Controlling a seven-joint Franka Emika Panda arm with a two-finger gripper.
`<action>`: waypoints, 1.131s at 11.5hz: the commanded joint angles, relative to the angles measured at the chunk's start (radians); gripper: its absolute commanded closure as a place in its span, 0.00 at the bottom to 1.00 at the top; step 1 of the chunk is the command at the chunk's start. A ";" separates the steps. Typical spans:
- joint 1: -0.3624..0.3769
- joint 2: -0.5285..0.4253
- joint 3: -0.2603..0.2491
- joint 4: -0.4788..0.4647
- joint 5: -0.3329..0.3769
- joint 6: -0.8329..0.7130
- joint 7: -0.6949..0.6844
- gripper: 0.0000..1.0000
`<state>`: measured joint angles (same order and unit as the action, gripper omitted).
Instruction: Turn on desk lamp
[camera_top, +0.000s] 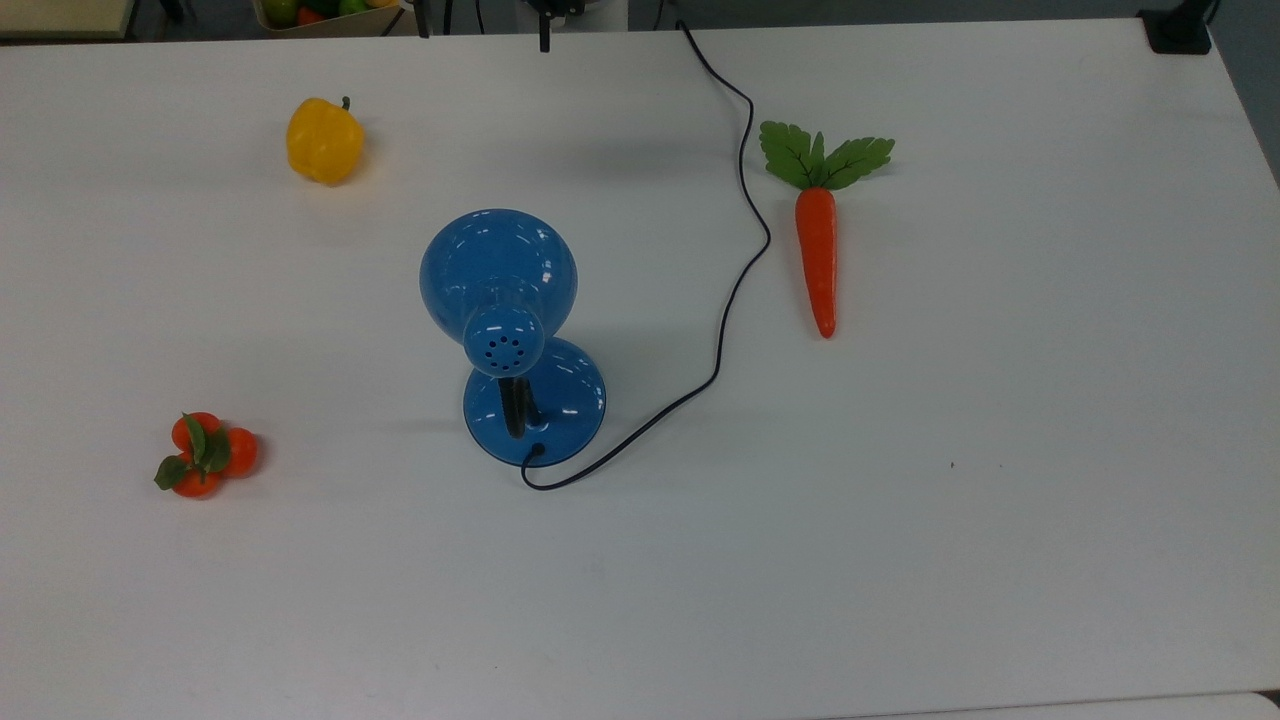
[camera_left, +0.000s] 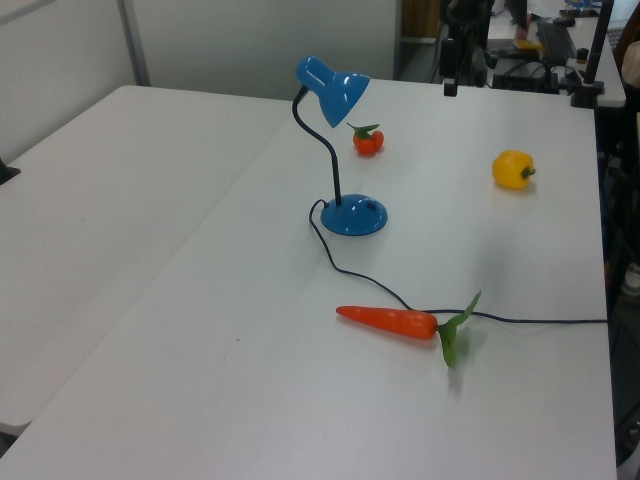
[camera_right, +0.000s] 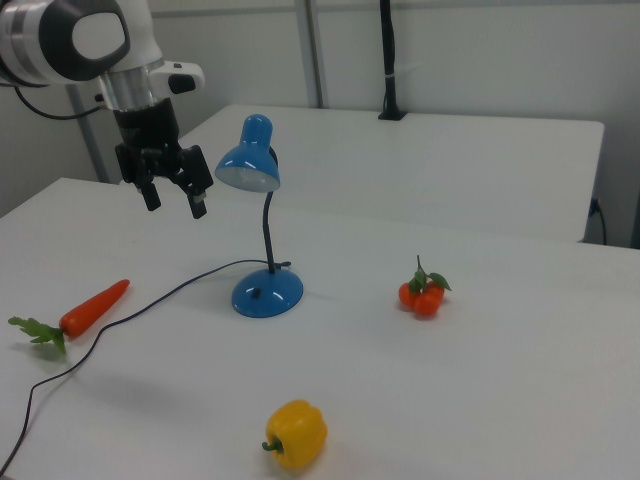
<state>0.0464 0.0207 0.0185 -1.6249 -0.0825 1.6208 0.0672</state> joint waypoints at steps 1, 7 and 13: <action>0.015 -0.001 -0.011 0.016 -0.008 -0.013 0.011 0.00; 0.015 0.002 -0.011 0.014 -0.008 -0.013 0.008 0.00; 0.009 0.004 -0.011 0.014 -0.008 -0.019 -0.032 0.64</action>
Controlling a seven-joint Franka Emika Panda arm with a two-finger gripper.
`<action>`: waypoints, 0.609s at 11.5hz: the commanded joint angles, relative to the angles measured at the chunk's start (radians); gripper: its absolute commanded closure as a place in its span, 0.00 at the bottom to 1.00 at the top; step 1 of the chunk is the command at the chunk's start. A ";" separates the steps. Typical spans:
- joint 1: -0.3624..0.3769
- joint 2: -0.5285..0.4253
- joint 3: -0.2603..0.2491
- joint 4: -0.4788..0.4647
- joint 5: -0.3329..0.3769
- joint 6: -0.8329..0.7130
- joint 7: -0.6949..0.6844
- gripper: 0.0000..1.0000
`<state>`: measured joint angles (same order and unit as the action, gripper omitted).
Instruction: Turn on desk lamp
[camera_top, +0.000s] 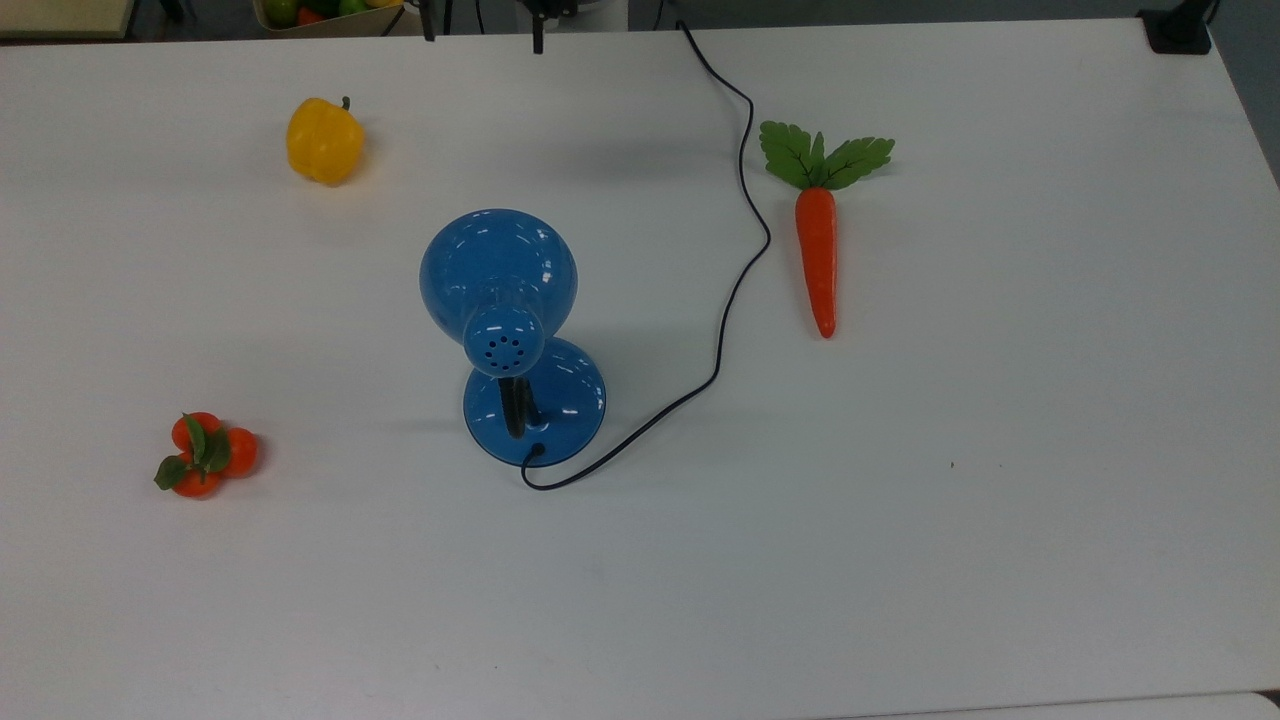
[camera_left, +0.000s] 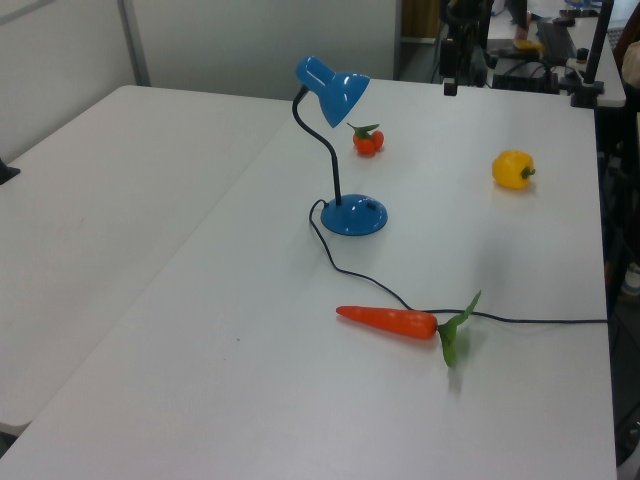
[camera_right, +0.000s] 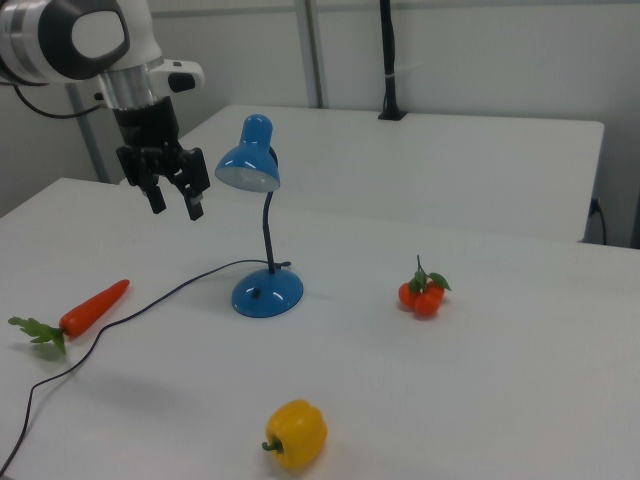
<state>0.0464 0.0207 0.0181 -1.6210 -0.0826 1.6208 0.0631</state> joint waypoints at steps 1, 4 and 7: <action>0.009 0.007 -0.010 0.010 -0.008 -0.027 -0.032 0.84; 0.009 0.008 -0.010 0.010 -0.006 -0.027 -0.091 1.00; 0.010 0.011 -0.012 -0.020 -0.005 -0.012 -0.091 1.00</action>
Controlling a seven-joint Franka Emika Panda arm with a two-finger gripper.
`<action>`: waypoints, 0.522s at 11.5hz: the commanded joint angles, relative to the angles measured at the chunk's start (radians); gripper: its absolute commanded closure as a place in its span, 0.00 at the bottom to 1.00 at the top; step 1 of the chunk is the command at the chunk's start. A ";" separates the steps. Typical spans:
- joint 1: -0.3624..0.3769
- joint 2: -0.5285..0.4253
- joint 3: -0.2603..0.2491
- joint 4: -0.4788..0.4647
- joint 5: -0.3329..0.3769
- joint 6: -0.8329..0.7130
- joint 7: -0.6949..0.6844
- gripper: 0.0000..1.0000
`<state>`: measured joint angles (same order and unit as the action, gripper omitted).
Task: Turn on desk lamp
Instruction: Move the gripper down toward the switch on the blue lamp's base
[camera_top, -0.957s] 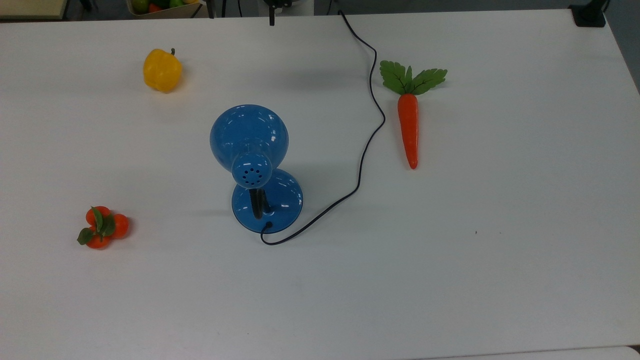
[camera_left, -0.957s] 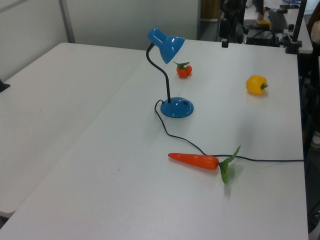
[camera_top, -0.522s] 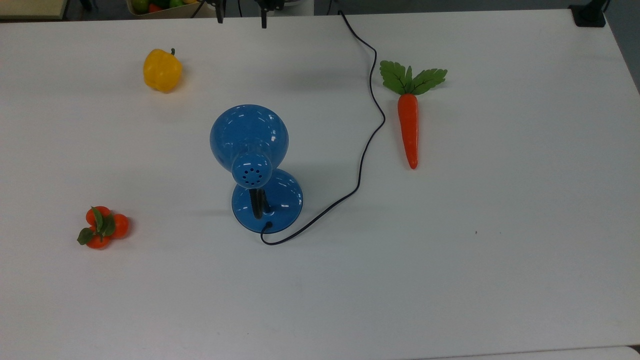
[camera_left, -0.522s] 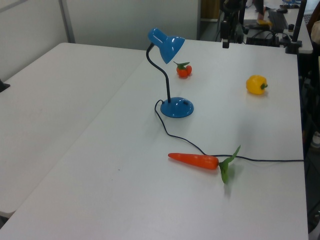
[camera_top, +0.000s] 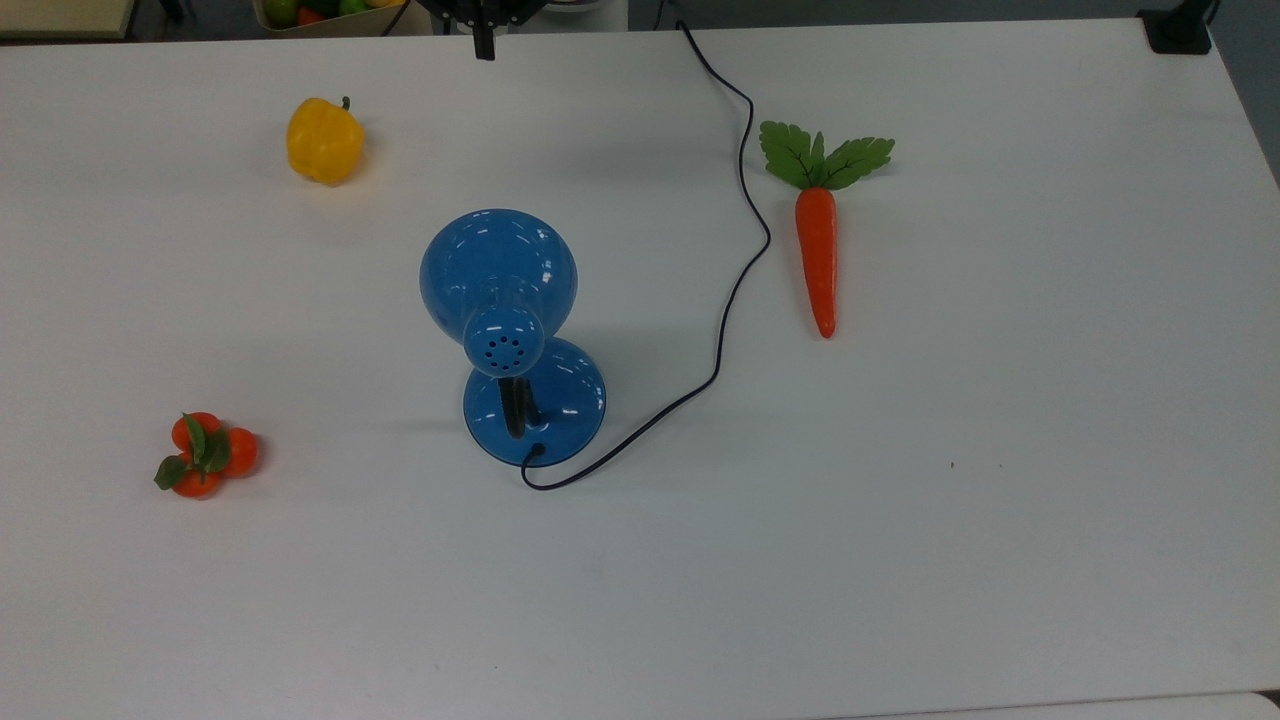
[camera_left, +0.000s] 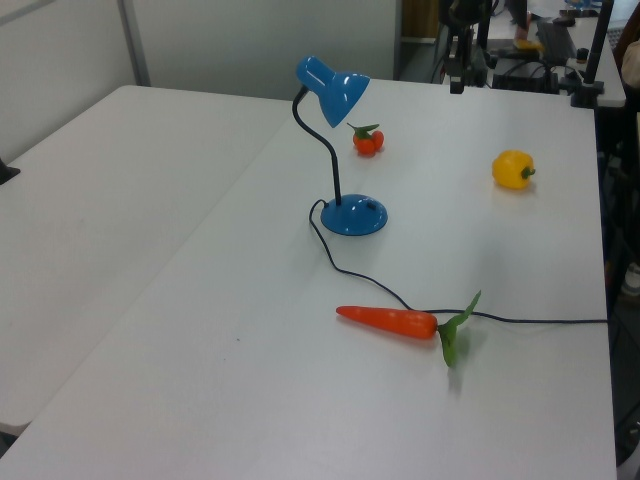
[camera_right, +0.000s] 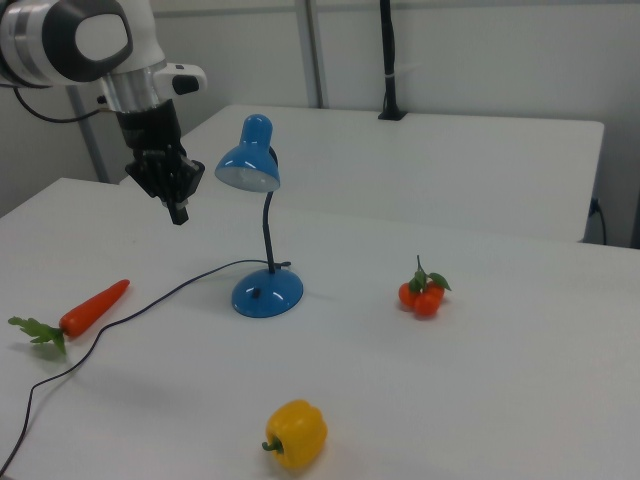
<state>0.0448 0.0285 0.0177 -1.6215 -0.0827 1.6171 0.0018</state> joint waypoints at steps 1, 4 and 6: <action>0.013 0.005 -0.012 -0.030 -0.005 -0.008 -0.029 1.00; 0.009 0.007 -0.012 -0.148 -0.005 0.120 -0.028 1.00; 0.010 0.007 -0.012 -0.219 -0.006 0.208 -0.028 1.00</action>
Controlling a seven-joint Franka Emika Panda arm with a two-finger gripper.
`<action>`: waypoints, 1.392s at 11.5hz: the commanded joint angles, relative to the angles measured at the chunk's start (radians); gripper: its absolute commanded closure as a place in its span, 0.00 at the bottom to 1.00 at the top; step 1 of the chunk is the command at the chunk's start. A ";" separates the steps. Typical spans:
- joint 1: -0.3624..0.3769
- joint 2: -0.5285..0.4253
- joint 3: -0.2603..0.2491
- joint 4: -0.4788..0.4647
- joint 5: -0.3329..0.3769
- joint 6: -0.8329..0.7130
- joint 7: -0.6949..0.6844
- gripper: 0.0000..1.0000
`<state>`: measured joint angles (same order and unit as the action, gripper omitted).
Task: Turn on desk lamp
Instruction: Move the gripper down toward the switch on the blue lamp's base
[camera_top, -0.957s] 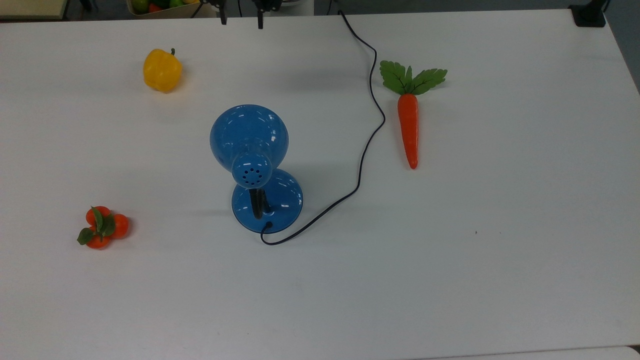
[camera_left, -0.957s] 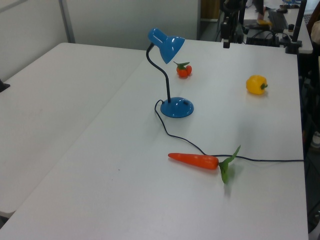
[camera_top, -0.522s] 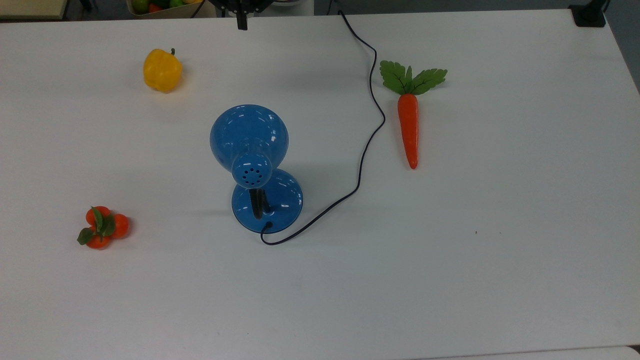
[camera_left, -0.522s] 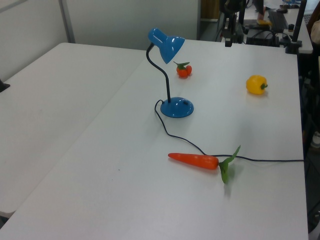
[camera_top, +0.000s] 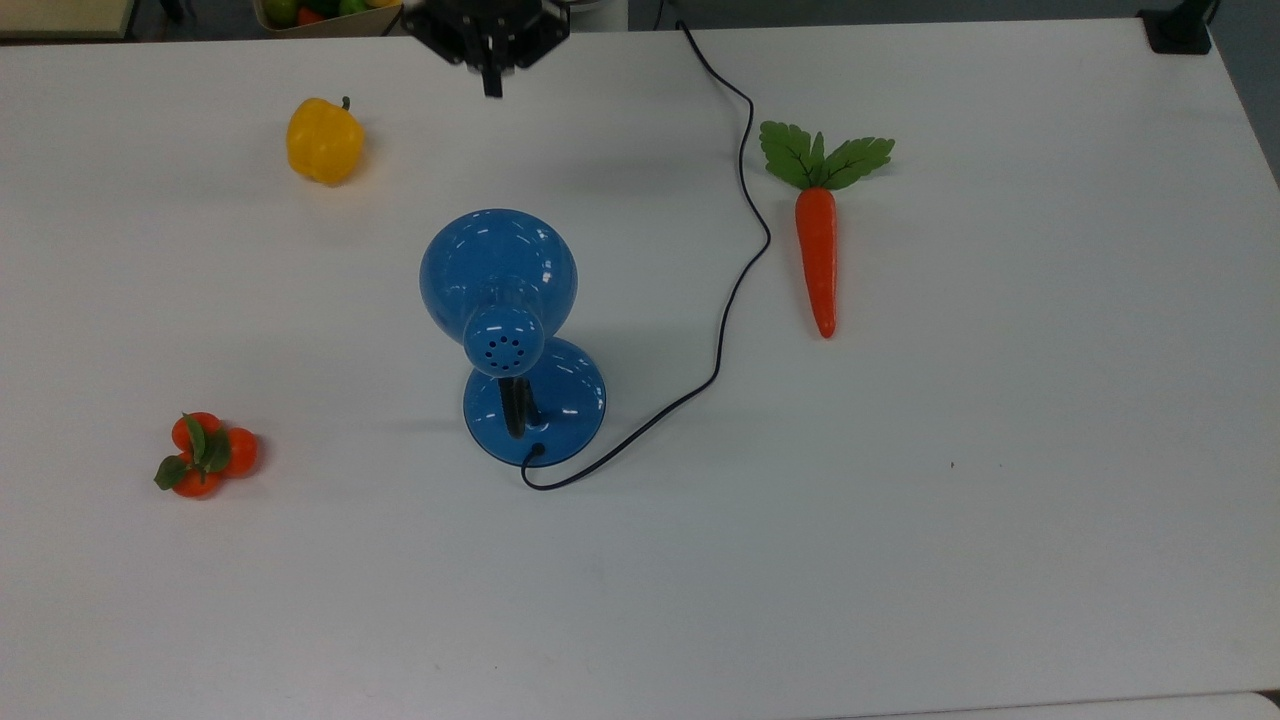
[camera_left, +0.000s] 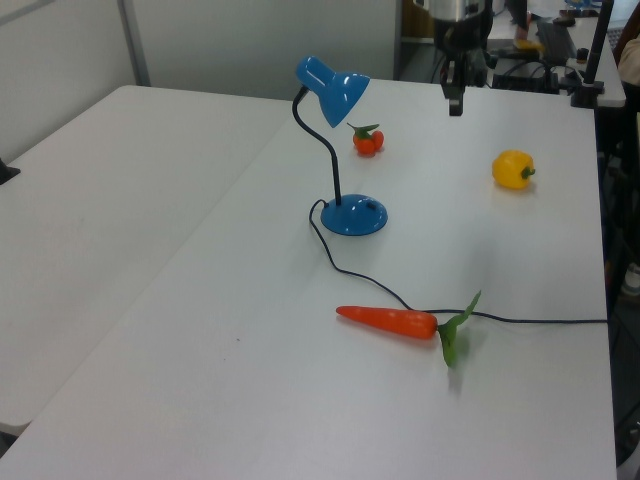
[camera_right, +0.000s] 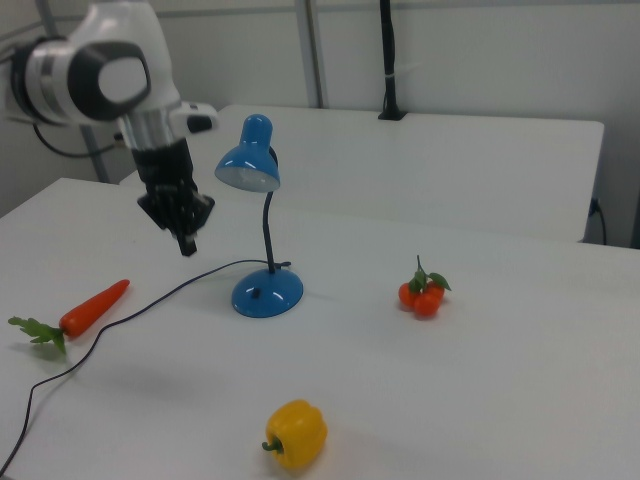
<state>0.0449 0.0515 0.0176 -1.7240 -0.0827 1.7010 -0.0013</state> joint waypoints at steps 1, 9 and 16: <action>0.010 -0.015 -0.011 -0.143 -0.006 0.170 -0.022 1.00; 0.006 0.145 -0.010 -0.290 -0.006 0.711 -0.009 1.00; 0.006 0.263 -0.010 -0.276 -0.006 1.026 -0.009 1.00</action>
<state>0.0439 0.2934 0.0159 -2.0018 -0.0827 2.6550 -0.0014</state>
